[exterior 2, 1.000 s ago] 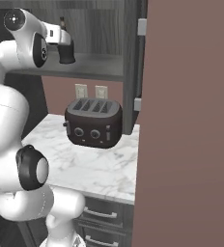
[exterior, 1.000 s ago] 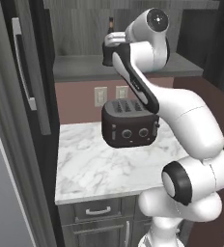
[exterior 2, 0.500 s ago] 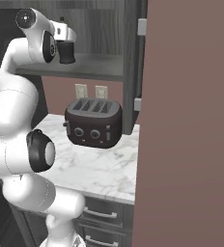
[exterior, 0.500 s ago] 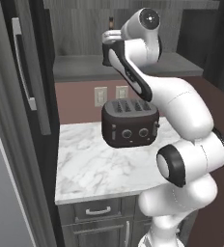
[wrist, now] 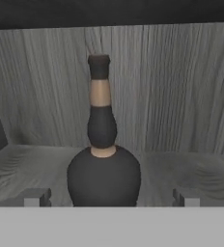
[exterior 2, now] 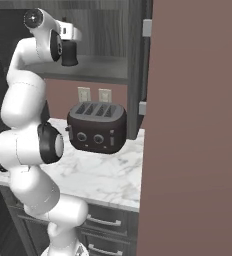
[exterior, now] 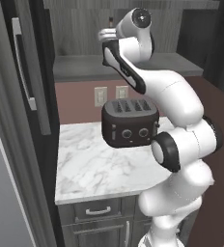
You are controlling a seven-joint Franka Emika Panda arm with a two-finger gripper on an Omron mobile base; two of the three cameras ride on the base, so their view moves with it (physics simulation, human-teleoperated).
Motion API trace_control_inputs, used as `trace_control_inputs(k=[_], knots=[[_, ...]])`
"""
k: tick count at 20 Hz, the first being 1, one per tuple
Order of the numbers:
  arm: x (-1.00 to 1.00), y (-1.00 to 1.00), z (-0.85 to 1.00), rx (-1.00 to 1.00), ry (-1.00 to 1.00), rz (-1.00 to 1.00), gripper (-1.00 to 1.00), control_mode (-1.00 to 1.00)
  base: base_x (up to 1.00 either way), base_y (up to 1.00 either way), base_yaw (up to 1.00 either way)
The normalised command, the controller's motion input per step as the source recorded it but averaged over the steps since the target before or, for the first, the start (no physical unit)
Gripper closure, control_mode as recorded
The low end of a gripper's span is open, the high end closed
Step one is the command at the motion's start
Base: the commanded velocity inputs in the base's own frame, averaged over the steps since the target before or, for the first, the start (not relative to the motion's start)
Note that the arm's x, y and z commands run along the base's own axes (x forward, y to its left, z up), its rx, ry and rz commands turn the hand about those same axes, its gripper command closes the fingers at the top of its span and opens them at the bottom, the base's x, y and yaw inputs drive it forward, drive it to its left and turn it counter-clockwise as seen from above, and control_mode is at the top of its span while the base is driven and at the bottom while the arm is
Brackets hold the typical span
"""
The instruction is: Open the cabinet directly in front. Then move the liquor and the mug to the dining counter with the jar on it.
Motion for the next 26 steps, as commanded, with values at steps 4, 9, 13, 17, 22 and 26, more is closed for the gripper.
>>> trace_control_inputs(k=[4,9,13,17,22,26], knots=[[0.35,0.11,0.0,0.0,0.0,-0.01,-1.0,-1.0,0.0,0.0,0.0],[0.37,0.1,0.0,0.0,0.0,-0.01,-1.0,-1.0,0.0,0.0,0.0],[0.3,0.0,0.0,0.0,0.0,-0.01,-1.0,-1.0,0.0,0.0,0.0],[0.31,0.0,0.0,0.0,0.0,-0.01,-1.0,-1.0,0.0,0.0,0.0],[0.22,0.0,0.0,0.0,0.0,0.0,-1.0,-1.0,0.0,0.0,0.0],[0.21,0.01,0.0,0.0,0.0,0.0,-1.0,-1.0,0.0,0.0,0.0]])
